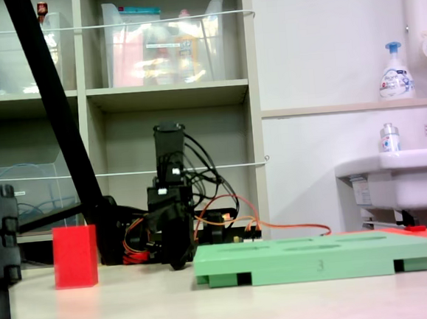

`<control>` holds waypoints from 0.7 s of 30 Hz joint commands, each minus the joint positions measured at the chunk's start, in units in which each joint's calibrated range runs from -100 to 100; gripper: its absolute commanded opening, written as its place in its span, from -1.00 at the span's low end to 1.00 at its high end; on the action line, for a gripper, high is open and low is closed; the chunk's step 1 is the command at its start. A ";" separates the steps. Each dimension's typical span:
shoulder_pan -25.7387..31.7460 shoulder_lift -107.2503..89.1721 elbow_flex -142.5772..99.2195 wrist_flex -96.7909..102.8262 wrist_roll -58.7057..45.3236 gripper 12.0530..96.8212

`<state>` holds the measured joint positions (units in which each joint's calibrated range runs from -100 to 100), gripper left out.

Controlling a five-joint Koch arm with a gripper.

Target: Put the square block into the corresponding hole

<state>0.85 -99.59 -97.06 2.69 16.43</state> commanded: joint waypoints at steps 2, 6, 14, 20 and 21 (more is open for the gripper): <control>-4.35 -0.41 -2.94 4.39 13.19 -0.13; -10.94 -0.41 0.55 -0.53 18.07 -0.24; -14.11 22.77 33.85 -45.11 21.05 -0.28; -13.48 22.22 48.71 -66.29 21.83 -0.30; -13.28 22.35 51.80 -70.05 21.83 -0.30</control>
<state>-12.67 -76.74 -50.02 -59.57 38.17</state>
